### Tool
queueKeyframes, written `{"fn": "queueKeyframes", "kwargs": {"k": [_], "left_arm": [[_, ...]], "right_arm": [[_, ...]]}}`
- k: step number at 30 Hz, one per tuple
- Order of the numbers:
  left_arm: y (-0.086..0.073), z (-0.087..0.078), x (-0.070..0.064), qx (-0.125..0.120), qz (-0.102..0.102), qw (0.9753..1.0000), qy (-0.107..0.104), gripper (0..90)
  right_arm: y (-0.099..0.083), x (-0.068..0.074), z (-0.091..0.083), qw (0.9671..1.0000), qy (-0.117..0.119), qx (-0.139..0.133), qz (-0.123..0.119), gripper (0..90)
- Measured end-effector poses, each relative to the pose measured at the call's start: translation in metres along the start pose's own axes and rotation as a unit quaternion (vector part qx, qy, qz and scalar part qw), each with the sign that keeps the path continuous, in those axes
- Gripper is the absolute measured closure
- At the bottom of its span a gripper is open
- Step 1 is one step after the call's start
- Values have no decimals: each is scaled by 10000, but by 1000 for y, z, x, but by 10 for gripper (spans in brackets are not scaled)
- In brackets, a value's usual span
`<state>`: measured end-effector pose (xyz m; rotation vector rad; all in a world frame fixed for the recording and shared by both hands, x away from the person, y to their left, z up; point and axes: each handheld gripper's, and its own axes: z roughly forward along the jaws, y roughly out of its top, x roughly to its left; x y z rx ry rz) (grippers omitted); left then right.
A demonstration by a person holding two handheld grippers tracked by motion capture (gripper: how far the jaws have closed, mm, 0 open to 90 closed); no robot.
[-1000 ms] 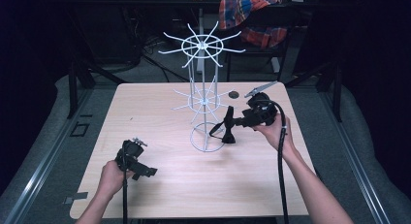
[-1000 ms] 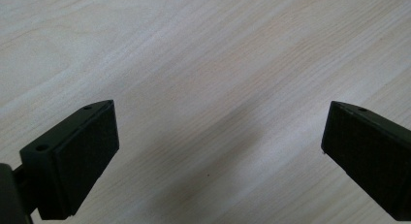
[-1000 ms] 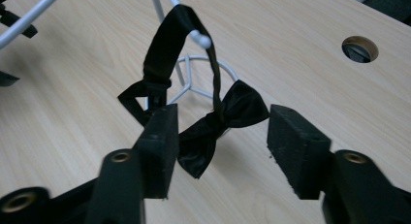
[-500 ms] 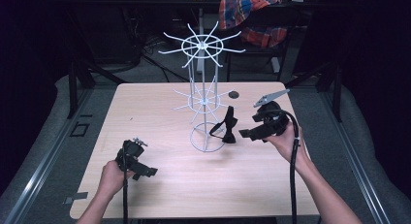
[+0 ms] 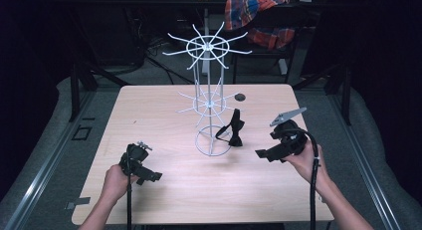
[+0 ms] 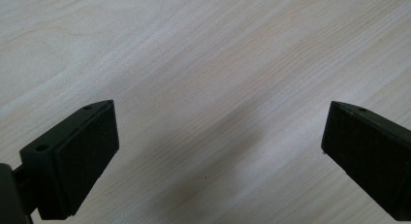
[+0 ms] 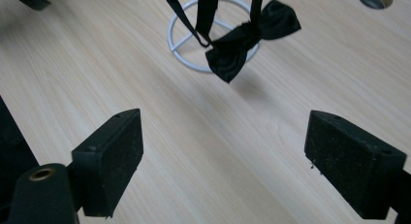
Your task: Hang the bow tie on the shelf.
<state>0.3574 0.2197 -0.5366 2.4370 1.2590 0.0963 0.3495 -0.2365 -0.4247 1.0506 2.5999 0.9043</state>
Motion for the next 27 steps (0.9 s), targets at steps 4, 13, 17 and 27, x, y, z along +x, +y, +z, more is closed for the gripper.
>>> {"fn": "queueKeyframes", "kwargs": {"k": [4, 13, 17, 27], "left_arm": [[0, 1, 0, 2, 17, 10000, 3, 1], [1, 1, -1, 24, -4, 10000, 0, 1], [1, 2, -1, 33, 21, 10000, 15, 1], [2, 3, -1, 46, 32, 10000, 5, 1]], "right_arm": [[-16, -1, 2, 9999, -37, 137, 56, 128], [-35, -3, 4, 9995, -21, 274, 154, 124], [-45, -3, 7, 9990, 8, 405, 198, 122], [-67, -3, 18, 9979, 11, 582, 273, 125]]}}
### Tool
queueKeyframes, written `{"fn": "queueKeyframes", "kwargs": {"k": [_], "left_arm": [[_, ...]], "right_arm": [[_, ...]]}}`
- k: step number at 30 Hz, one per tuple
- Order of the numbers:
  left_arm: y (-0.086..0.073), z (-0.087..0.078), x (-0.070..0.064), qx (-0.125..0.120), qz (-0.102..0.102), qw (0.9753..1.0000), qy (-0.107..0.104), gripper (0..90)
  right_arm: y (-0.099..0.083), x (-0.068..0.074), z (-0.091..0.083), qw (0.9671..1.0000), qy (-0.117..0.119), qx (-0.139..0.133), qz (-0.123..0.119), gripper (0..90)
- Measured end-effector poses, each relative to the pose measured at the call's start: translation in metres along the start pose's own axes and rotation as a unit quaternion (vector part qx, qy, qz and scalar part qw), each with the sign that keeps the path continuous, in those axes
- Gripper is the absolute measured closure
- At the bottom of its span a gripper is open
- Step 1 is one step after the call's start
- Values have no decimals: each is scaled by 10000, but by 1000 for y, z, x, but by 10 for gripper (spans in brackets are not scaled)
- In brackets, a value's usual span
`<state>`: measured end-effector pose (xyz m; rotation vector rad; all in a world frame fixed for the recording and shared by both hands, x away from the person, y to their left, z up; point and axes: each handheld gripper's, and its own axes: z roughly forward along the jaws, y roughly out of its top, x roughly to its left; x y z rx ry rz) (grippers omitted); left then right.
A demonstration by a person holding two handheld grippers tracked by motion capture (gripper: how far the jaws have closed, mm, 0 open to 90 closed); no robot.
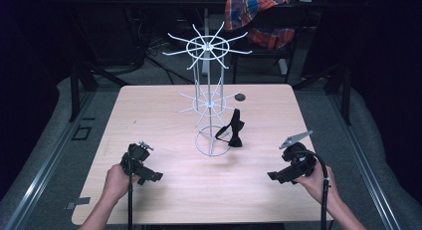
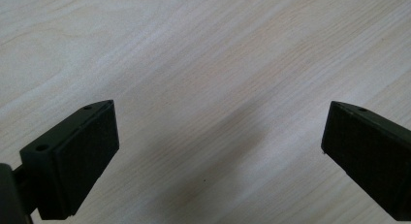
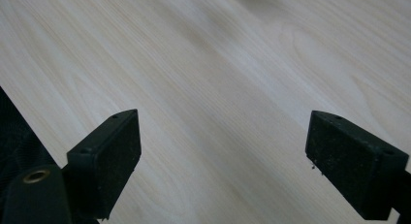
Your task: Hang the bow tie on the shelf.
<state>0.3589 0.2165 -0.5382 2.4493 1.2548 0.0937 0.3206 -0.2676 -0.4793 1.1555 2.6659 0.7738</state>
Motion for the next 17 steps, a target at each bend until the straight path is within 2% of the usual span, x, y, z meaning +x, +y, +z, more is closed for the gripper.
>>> {"fn": "queueKeyframes", "kwargs": {"k": [5, 8, 17], "left_arm": [[1, 1, 0, 17, 34, 10000, 18, 1], [1, 1, 0, 22, 42, 10000, 10, 1], [2, 2, 0, 53, 51, 10000, 9, 1]], "right_arm": [[-12, -3, 6, 9998, -153, 104, 8, 128], [-18, -8, 11, 9998, -51, 156, 150, 119], [-19, -7, 18, 9994, -73, 325, 84, 115]]}}
